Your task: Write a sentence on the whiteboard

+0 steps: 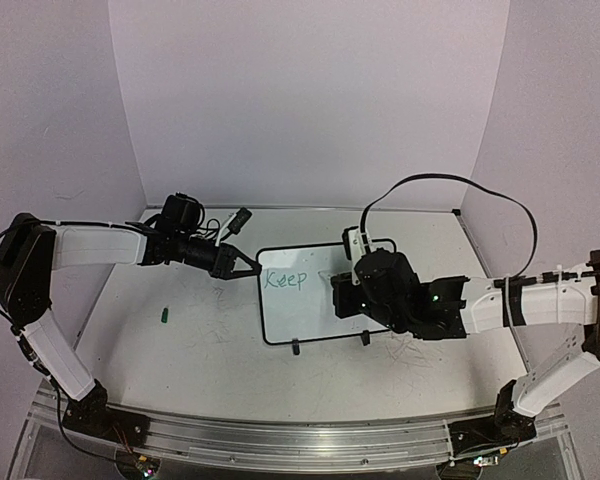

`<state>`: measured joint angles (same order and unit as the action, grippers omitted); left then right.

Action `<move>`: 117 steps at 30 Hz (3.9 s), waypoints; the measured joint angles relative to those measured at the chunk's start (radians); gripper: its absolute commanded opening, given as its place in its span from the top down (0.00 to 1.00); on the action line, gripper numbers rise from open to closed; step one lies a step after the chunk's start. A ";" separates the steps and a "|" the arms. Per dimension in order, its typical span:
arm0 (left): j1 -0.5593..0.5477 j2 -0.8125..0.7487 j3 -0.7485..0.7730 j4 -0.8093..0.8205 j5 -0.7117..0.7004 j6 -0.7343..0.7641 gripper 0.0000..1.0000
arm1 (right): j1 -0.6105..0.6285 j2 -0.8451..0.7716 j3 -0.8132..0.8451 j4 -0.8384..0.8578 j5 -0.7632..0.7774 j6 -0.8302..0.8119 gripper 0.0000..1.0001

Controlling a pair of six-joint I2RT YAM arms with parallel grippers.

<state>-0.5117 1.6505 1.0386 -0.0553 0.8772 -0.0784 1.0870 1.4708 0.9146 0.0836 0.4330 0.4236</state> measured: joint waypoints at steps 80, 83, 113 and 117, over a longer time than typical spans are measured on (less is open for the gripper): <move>-0.002 -0.001 0.000 -0.001 -0.009 0.001 1.00 | -0.008 0.003 0.023 -0.036 0.016 0.099 1.00; -0.003 -0.001 0.000 -0.001 -0.010 0.000 1.00 | -0.008 0.001 0.023 -0.044 0.020 0.106 1.00; -0.003 -0.001 0.000 -0.002 -0.010 0.001 1.00 | -0.008 -0.019 -0.001 -0.074 0.005 0.172 1.00; -0.003 -0.001 0.000 -0.005 -0.010 0.001 1.00 | -0.004 -0.010 -0.001 -0.070 -0.005 0.169 1.00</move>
<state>-0.5144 1.6493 1.0386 -0.0601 0.8677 -0.0776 1.0829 1.4611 0.9138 0.0141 0.4285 0.5926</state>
